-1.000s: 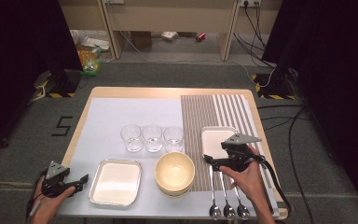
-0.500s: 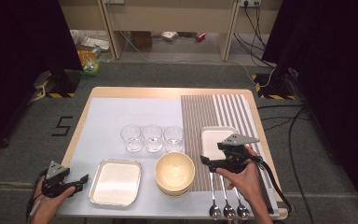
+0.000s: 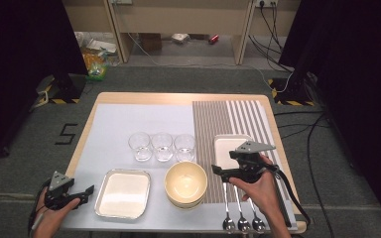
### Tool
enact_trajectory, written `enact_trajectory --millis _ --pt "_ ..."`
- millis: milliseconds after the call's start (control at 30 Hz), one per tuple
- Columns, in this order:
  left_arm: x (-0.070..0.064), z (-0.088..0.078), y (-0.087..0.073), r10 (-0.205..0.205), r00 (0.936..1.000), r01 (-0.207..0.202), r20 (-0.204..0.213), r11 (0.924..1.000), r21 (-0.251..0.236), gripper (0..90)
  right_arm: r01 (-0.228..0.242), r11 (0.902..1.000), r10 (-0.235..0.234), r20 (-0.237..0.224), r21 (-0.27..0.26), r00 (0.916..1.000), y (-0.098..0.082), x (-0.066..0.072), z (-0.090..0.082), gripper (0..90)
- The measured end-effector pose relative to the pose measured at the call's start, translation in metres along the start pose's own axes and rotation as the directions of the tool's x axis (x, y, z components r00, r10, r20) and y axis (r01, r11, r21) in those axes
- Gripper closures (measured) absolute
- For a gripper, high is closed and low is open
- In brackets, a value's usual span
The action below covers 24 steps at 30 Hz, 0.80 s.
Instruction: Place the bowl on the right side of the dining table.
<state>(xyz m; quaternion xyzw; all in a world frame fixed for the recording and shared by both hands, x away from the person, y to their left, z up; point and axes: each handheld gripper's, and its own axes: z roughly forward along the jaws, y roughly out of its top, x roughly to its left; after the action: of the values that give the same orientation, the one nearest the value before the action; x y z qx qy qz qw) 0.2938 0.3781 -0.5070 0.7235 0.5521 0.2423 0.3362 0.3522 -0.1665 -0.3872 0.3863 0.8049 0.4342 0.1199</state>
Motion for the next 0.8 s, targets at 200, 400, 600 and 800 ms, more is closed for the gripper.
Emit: enact_trajectory --millis 200,400,600,800 --pt "0.000 0.000 0.000 0.001 1.0000 -0.001 0.000 1.0000 0.000 17.6 -0.021 0.9998 0.021 -0.030 0.003 0.9993 0.005 -0.001 0.002 20.5" --pt "0.000 0.000 0.000 0.001 1.0000 -0.001 -0.001 1.0000 0.000 17.6 0.005 0.9999 -0.004 -0.059 0.012 0.9983 0.013 0.008 0.004 26.6" --pt "0.000 0.000 0.000 -0.001 1.0000 0.001 -0.001 1.0000 0.000 17.6 0.030 0.9993 -0.028 -0.099 0.023 0.9947 0.016 0.017 0.015 36.5" --pt "0.000 0.000 0.000 0.001 1.0000 -0.001 -0.001 1.0000 0.000 17.5 0.049 0.9978 -0.043 -0.118 0.044 0.9920 0.017 0.021 0.023 46.1"
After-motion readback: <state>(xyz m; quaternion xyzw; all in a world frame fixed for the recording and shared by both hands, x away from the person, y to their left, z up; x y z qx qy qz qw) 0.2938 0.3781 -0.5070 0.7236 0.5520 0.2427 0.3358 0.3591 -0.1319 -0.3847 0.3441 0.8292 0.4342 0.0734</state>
